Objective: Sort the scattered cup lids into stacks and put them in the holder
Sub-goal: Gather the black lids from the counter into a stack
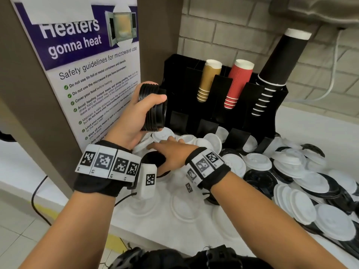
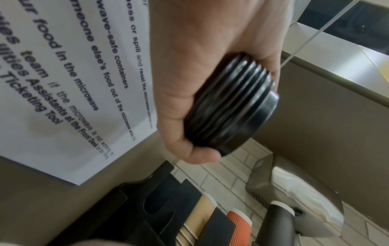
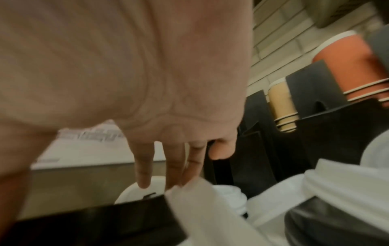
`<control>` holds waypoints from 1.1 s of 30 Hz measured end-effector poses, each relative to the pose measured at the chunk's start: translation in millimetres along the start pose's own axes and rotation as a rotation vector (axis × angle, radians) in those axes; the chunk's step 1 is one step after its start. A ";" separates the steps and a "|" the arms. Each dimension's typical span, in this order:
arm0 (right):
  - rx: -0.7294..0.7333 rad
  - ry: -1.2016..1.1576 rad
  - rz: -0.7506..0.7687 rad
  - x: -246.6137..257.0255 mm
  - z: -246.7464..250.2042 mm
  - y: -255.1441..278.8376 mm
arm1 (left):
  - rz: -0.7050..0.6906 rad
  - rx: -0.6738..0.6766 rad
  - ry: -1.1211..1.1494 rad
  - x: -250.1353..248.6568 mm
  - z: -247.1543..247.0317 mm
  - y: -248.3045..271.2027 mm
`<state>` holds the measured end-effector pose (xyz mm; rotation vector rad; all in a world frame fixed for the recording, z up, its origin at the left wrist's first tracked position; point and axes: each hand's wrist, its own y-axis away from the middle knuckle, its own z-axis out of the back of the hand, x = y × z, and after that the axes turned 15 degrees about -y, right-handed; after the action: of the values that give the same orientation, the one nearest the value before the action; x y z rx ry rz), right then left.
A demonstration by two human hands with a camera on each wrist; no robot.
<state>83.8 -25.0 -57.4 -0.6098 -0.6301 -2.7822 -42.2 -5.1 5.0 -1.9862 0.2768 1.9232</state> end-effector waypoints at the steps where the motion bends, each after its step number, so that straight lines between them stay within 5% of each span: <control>1: -0.016 -0.072 0.011 -3.3 6.4 4.0 | -0.004 0.001 0.000 -0.3 0.3 -0.8; 8: -0.349 -0.545 -0.001 -40.4 25.1 44.0 | -0.035 0.064 -0.030 9.4 -5.2 -3.5; 15: -0.684 -1.342 0.219 -55.5 9.8 72.6 | 0.034 0.073 -0.017 33.4 -30.0 -6.2; 23: -0.685 -1.202 0.369 -39.1 21.3 88.9 | 0.075 0.242 0.030 35.8 -45.4 0.7; 33: -0.704 -1.089 0.370 -24.9 22.4 90.5 | 0.071 0.212 0.092 34.8 -47.1 3.4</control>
<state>141.0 -91.6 -17.4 -2.1419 0.3607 -2.0600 1.8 -22.7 -29.6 -1.9488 0.5586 1.7640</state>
